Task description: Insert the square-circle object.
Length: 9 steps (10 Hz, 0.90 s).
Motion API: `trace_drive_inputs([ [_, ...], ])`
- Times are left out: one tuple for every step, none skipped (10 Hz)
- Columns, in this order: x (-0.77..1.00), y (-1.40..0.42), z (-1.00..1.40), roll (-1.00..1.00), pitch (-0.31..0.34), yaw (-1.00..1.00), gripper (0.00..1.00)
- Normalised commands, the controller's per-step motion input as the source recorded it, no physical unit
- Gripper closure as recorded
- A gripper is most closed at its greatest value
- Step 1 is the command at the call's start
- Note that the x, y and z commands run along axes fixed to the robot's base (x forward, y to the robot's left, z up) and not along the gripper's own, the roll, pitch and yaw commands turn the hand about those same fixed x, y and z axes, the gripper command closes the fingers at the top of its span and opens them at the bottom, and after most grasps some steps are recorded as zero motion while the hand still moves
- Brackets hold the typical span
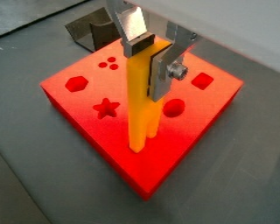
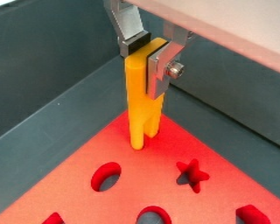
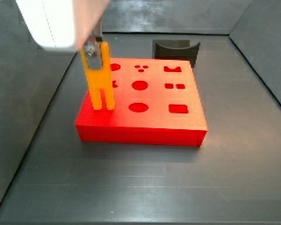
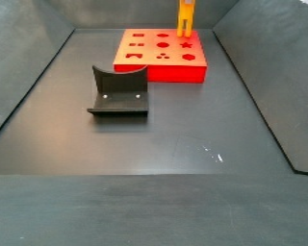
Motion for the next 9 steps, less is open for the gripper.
trace_drive_inputs([
  [0.31,-0.31,-0.95,0.13,0.066,0.00,1.00],
  [0.33,-0.28,-1.00,0.02,0.070,-0.03,1.00],
  [0.31,-0.24,-1.00,0.00,0.090,-0.15,1.00],
  [0.27,-0.17,-0.95,0.00,0.119,-0.22,1.00],
  [0.22,-0.08,-0.86,0.00,0.170,-0.26,1.00],
  [0.23,0.00,-0.79,0.00,0.194,-0.33,1.00],
  [0.25,0.02,-0.73,0.03,0.217,-0.38,1.00],
  [-0.16,-0.10,-0.14,0.21,0.060,-0.05,1.00],
  [0.00,0.00,0.00,0.00,0.000,0.00,1.00],
])
